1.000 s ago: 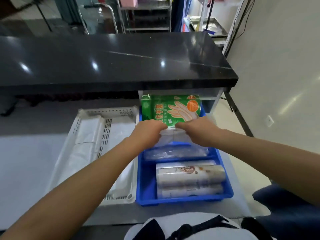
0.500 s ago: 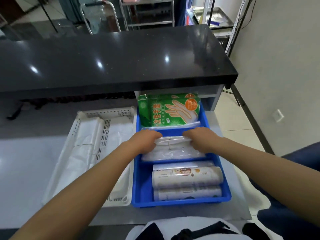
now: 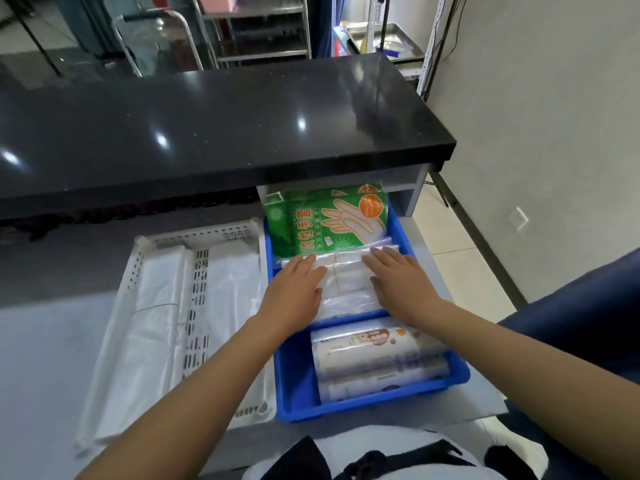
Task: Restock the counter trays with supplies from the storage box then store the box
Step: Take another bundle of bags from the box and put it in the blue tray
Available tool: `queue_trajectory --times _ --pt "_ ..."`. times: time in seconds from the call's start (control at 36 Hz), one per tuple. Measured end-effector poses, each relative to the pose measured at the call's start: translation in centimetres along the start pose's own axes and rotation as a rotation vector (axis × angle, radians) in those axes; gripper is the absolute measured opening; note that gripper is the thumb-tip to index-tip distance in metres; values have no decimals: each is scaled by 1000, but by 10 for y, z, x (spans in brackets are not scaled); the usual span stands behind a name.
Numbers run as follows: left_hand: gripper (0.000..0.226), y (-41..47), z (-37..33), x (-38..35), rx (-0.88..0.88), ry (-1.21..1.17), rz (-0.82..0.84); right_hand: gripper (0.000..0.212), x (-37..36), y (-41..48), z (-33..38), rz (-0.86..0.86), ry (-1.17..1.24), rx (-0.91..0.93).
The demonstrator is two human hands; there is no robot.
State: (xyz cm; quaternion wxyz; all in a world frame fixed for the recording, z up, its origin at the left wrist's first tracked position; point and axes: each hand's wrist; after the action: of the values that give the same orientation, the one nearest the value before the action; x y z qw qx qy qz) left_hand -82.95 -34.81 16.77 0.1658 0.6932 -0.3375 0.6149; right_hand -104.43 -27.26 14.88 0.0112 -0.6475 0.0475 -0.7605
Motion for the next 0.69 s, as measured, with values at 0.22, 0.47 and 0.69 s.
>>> queue_trajectory --times 0.22,0.47,0.69 --pt "55 -3 11 3 -72 -128 23 51 21 -10 18 55 197 -154" --pt "57 -62 23 9 -23 -591 -25 54 38 -80 71 -27 448 -323" --pt "60 -139 3 -12 40 -634 -100 63 12 -125 98 140 238 -240"
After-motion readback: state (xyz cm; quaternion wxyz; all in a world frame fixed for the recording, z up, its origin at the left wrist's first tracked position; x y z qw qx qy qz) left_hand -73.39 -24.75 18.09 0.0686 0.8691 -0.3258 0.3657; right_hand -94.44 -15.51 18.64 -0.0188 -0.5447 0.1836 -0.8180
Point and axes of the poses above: each hand's wrist, its own y-axis towards the middle knuckle, its own x-axis out of the back of the hand, z = x × y, and after that the axes turned 6 degrees about z, right-handed
